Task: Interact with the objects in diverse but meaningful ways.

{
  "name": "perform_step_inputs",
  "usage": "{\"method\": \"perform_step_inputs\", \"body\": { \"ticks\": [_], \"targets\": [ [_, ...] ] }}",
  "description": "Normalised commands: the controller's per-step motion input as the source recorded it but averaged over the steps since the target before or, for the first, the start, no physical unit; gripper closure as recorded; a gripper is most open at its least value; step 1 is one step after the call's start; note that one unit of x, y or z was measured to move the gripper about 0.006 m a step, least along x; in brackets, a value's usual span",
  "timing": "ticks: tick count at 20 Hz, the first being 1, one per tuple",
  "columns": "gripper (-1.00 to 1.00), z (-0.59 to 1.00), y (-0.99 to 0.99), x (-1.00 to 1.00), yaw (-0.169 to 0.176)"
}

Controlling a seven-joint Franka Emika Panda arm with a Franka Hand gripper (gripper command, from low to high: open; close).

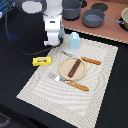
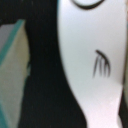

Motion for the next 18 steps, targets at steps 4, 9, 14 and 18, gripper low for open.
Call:
{"method": "perform_step_inputs", "body": {
  "ticks": [4, 9, 14, 18],
  "targets": [
    [1.0, 0.35, 0.14, -0.03, 0.006],
    [1.0, 1.0, -0.1, -0.14, -0.001],
    [1.0, 0.97, -0.78, -0.02, -0.002],
    [1.0, 0.61, -0.97, 0.03, 0.0]
  ]
}}
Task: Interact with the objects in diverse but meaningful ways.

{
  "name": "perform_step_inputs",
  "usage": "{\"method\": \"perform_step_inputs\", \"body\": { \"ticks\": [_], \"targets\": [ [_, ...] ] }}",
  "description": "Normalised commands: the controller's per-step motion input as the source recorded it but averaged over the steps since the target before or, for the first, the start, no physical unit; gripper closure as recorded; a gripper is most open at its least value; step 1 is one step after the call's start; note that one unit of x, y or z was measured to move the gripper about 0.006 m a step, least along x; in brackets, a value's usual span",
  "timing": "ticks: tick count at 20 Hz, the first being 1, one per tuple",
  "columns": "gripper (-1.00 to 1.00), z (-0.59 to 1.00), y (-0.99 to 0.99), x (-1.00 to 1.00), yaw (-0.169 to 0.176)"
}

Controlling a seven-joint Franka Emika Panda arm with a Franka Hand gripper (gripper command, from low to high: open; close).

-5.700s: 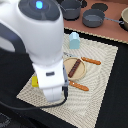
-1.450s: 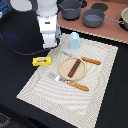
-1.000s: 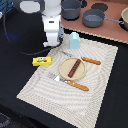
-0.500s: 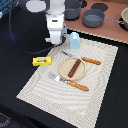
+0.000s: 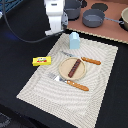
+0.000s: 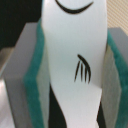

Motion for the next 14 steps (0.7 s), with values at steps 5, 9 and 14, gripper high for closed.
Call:
{"method": "perform_step_inputs", "body": {
  "ticks": [5, 9, 14],
  "targets": [
    [1.0, 0.43, -1.0, 0.19, 0.0],
    [1.0, 0.32, -1.0, 0.26, 0.0],
    [1.0, 0.18, -1.0, 0.29, 0.0]
  ]
}}
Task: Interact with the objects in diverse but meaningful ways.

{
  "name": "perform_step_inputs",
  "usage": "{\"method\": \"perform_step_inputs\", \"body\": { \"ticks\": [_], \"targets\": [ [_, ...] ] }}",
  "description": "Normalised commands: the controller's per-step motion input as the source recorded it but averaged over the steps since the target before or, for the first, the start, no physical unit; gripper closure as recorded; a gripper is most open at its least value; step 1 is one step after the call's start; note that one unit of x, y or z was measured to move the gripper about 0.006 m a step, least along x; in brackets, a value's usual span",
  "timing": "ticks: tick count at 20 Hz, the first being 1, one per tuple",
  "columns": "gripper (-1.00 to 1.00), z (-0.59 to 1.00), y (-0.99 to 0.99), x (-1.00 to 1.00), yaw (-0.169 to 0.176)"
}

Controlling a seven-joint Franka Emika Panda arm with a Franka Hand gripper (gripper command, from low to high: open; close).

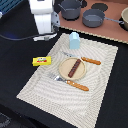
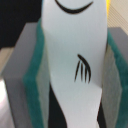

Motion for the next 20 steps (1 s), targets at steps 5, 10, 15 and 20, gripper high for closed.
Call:
{"method": "perform_step_inputs", "body": {
  "ticks": [5, 10, 15, 20],
  "targets": [
    [1.0, 0.02, -0.98, 0.42, -0.008],
    [1.0, 0.0, -0.88, 0.59, -0.035],
    [1.0, 0.0, -0.72, 0.79, -0.05],
    [1.0, -0.12, -0.54, 0.9, -0.071]
  ]
}}
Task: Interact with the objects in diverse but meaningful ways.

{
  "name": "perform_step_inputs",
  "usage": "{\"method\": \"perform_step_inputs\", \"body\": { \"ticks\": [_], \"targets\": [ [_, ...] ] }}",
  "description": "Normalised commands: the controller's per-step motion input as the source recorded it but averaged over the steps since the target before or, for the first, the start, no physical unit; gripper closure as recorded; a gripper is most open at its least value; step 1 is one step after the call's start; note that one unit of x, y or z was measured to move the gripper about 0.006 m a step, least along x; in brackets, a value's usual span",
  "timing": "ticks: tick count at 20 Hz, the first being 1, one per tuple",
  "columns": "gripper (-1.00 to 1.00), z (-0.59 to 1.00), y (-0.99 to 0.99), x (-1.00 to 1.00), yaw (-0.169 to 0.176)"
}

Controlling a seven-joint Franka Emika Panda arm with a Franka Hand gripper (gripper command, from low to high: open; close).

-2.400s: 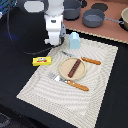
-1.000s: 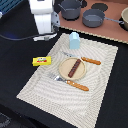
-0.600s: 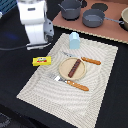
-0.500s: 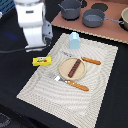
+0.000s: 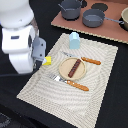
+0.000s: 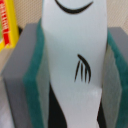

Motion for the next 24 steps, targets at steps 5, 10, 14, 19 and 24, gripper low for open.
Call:
{"method": "perform_step_inputs", "body": {
  "ticks": [5, 10, 14, 19, 24],
  "targets": [
    [1.0, -0.27, -0.27, 0.72, -0.057],
    [1.0, -0.32, -0.08, 0.53, -0.03],
    [-1.0, -0.27, -0.02, 0.26, -0.025],
    [-1.0, -0.08, 0.0, 0.2, -0.008],
    [-1.0, 0.66, 0.08, 0.09, 0.007]
  ]
}}
